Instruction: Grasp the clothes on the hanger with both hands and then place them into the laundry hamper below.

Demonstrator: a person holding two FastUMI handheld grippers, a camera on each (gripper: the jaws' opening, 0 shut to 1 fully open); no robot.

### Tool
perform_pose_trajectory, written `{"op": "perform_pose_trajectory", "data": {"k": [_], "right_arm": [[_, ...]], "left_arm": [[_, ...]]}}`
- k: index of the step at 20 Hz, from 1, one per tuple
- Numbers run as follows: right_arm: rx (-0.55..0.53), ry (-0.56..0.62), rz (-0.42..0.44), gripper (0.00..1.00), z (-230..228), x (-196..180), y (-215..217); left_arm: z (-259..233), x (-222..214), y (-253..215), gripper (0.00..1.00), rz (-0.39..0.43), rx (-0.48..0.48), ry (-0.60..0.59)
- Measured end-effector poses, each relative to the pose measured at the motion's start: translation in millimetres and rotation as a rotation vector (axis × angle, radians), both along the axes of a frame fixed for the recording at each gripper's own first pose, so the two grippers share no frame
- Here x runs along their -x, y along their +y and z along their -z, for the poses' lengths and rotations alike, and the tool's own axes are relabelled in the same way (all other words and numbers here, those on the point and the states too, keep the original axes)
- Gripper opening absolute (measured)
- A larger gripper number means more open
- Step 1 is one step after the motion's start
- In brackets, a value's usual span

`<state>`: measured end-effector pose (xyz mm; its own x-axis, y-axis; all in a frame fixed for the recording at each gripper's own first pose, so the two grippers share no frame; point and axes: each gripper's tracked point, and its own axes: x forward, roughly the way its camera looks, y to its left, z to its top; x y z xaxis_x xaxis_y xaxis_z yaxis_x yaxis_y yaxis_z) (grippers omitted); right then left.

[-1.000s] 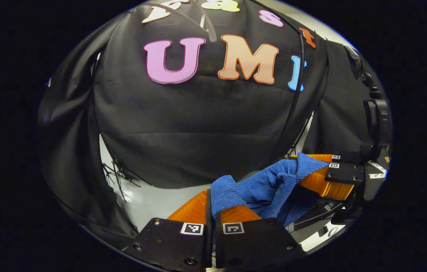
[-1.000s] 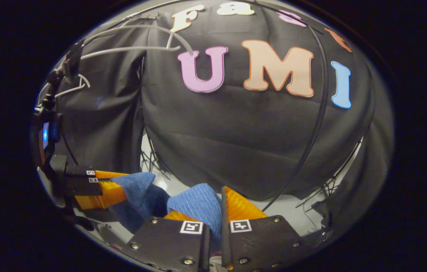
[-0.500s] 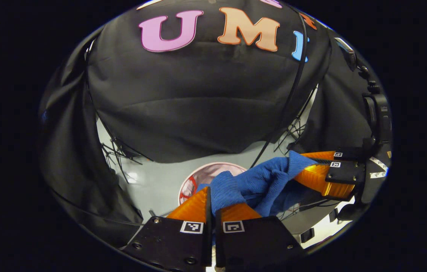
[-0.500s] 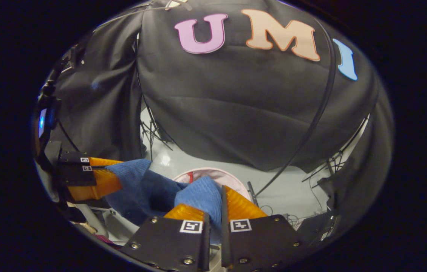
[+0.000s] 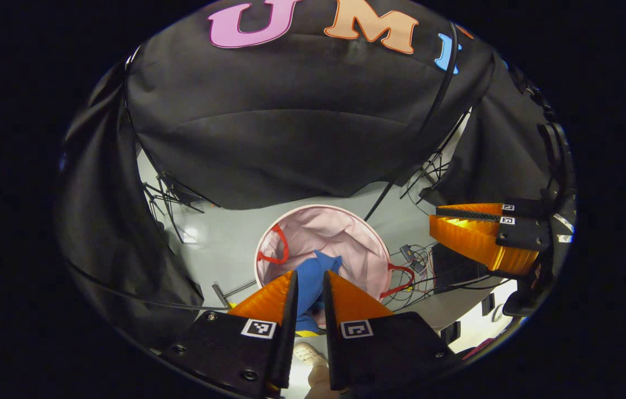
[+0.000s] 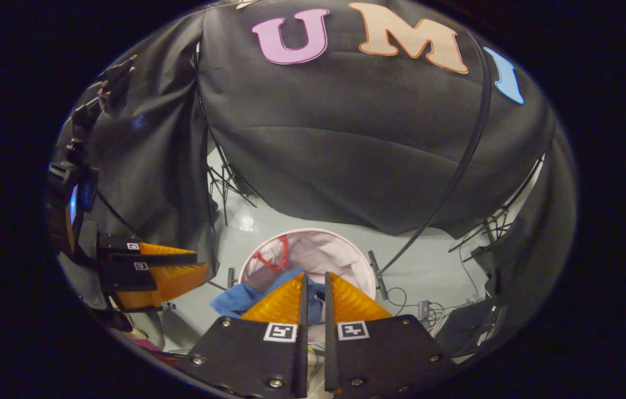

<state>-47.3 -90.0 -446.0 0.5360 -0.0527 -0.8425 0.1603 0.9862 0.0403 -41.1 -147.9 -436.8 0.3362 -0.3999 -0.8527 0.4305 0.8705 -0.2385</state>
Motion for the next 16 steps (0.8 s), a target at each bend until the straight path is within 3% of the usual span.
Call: {"op": "perform_pose_trajectory", "data": {"k": [9, 16], "right_arm": [[0.008, -0.033, -0.009, 0.13, -14.1, -2.1, 2.6], [0.052, -0.162, -0.004, 0.13, -71.6, -25.1, -5.5]], "left_arm": [[-23.5, -6.3, -8.1, 0.28, 0.017, 0.016, -0.058], [-101.4, -54.2, -16.6, 0.28, -0.024, 0.095, -0.258]]}}
